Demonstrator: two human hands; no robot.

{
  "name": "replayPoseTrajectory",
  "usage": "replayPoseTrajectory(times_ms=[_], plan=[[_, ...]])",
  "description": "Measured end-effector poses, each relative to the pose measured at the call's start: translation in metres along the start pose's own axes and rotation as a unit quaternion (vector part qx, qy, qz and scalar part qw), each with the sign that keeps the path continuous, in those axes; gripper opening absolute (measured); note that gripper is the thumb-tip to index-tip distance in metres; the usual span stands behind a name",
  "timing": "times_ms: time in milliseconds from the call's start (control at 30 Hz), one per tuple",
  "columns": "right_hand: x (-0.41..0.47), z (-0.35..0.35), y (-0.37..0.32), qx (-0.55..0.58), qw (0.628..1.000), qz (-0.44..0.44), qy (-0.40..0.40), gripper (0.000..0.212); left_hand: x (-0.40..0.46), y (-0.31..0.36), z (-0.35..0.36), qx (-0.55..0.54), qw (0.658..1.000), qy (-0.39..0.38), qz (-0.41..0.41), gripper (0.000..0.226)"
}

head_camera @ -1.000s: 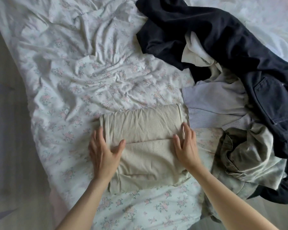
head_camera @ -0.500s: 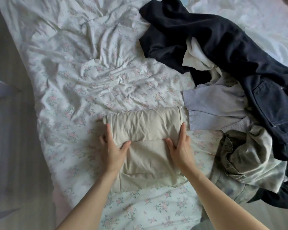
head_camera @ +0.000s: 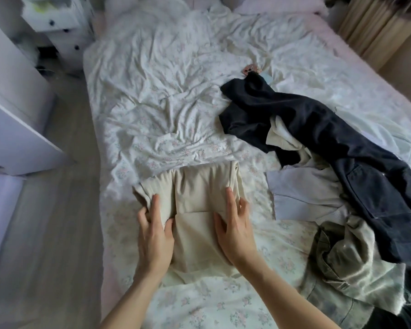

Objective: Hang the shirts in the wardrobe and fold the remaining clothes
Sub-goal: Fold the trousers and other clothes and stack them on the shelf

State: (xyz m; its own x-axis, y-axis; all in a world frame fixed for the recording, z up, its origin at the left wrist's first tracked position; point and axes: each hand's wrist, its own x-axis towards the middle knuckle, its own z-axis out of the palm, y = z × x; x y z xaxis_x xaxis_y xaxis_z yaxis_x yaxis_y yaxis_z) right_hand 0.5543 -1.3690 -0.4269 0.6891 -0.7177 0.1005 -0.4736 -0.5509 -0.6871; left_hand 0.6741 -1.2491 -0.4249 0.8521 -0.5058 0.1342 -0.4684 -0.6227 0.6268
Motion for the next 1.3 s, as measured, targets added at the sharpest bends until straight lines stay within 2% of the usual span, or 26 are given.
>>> replayPoseTrajectory(times_ms=[133,267,700,833,1033,1300], plan=[[0.003,0.008,-0.051,0.062,0.997,-0.037,0.030,0.071,0.015,-0.010,-0.059,-0.026,0.997,0.067,-0.009,0.065],[0.011,0.023,-0.135,0.088,0.990,-0.098,0.041,0.072,0.029,-0.039,-0.140,-0.084,0.987,0.138,0.000,0.062],[0.018,0.089,-0.422,0.192,0.946,-0.227,0.130,0.070,0.071,-0.133,-0.445,-0.020,0.951,0.293,0.092,0.056],[0.036,0.104,-0.510,0.231,0.922,-0.277,0.144,0.068,0.094,-0.149,-0.526,-0.003,0.930,0.353,0.104,0.056],[0.077,0.120,-0.598,0.244,0.889,-0.356,0.154,0.065,0.130,-0.165,-0.593,-0.010,0.900,0.423,0.106,0.055],[0.168,0.163,-0.736,0.268,0.854,-0.437,0.088,0.063,0.206,-0.195,-0.674,0.000,0.819,0.572,0.049,0.052]])
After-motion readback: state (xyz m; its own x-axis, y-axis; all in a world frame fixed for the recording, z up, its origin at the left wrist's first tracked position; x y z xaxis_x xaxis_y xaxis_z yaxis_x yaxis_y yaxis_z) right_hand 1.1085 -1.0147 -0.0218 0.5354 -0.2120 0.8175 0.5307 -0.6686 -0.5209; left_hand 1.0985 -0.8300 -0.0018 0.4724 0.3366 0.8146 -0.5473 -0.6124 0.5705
